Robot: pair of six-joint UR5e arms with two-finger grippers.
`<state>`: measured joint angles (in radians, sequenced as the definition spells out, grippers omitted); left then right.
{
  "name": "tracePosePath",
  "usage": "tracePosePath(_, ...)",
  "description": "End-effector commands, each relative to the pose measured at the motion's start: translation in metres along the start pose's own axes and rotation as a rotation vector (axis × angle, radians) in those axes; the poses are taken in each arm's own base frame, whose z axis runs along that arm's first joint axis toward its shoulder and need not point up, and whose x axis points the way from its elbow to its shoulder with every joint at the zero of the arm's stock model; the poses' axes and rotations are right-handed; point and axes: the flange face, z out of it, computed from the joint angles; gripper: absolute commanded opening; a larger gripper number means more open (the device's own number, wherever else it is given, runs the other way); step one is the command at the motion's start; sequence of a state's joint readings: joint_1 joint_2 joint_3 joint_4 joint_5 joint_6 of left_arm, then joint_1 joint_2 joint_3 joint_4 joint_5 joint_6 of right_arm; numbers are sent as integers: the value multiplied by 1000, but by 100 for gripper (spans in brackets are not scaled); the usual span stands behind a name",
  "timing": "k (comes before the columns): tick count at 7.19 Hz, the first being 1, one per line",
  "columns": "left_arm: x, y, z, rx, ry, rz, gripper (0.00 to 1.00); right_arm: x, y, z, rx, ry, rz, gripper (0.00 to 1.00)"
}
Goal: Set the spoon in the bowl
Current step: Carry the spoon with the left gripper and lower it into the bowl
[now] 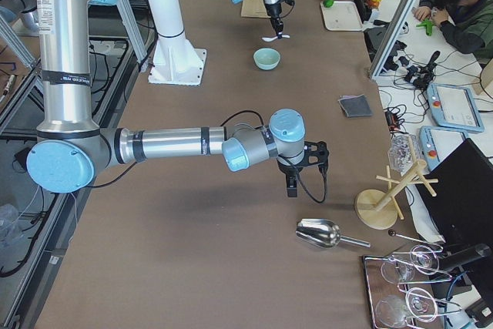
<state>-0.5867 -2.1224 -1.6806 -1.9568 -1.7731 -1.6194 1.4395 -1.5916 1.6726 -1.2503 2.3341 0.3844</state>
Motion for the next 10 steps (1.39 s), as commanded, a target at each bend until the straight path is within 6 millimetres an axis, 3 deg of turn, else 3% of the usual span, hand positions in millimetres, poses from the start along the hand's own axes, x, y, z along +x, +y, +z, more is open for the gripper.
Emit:
tracePosePath(1, 44, 62, 25, 12, 12, -1, 0, 2, 2, 1, -2, 2, 3, 100)
tracePosePath(2, 42, 66, 28, 12, 8, 5, 36, 3, 3, 1, -4, 2, 5, 100)
tracePosePath(3, 38, 65, 29, 15, 2, 10, 97, 4, 4, 1, -5, -3, 9, 100)
tracePosePath(4, 38, 62, 26, 17, 7, 17, 97, 12, 11, 0, -7, 0, 19, 100)
tracePosePath(5, 38, 40, 18, 38, 11, 16, 97, 19, 26, 0, 12, 2, -17, 100)
tracePosePath(6, 26, 10, 9, 53, -16, 87, 97, 29, 38, 4, 37, -2, -50, 100)
tracePosePath(7, -13, -44, -15, 4, -98, 144, 97, 35, 45, 8, 19, 1, -38, 100)
tracePosePath(8, -64, -97, -60, -56, -153, 244, 97, 41, 47, 12, -20, 10, -1, 100)
tracePosePath(10, -213, -185, -145, -138, -249, 494, 97, 50, 51, 14, -117, 28, -82, 100)
